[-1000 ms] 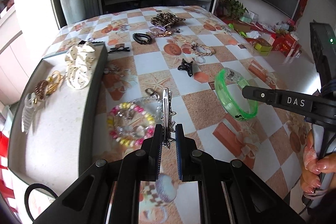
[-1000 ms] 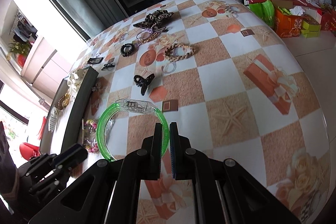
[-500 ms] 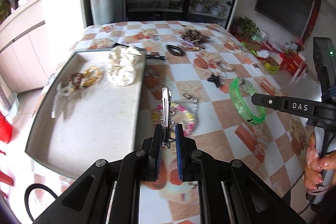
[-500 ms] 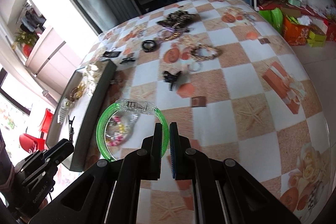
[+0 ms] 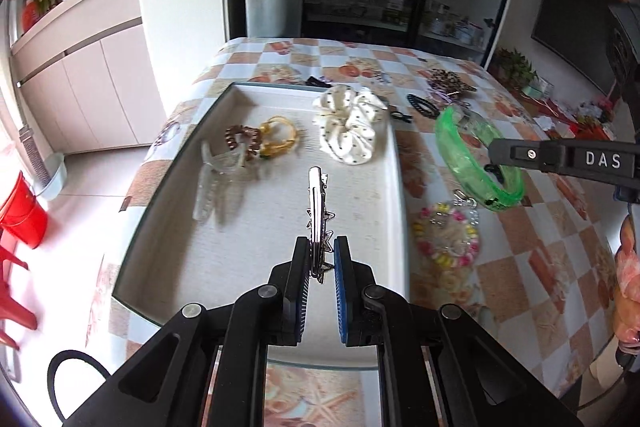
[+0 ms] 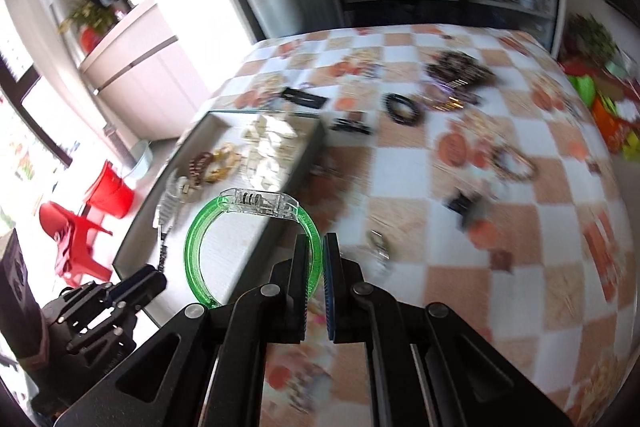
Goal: Organize jewelry
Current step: 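Carry the barrette and green bangle into the white tray and open both grippers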
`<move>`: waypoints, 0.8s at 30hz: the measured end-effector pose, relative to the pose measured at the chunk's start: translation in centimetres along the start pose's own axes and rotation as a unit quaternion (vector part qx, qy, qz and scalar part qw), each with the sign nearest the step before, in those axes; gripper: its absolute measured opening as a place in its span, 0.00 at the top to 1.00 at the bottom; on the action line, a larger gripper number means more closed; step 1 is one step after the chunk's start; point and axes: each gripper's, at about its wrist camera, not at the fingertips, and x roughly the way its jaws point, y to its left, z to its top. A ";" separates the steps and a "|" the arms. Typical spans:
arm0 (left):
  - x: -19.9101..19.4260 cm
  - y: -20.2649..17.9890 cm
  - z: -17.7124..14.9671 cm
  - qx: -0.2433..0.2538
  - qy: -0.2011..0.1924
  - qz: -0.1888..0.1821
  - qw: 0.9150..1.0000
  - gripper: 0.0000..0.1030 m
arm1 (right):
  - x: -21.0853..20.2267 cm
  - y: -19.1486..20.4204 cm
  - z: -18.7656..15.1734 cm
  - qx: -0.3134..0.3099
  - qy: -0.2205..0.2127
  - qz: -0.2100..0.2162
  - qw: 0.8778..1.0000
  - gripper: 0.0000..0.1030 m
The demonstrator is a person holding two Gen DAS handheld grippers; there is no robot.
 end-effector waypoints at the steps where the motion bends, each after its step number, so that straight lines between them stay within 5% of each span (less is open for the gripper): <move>1: 0.2 0.4 0.2 -0.002 0.003 0.001 1.000 0.86 | 0.6 0.8 0.5 -0.009 0.003 0.001 1.000 0.93; 12: 3.0 2.8 1.2 -0.003 0.054 0.004 0.999 0.86 | 8.5 6.5 2.7 -0.072 0.077 -0.002 0.994 0.93; 24: 7.2 3.0 3.6 -0.010 0.098 0.025 0.995 0.86 | 13.5 6.3 4.5 -0.078 0.103 -0.043 0.991 0.93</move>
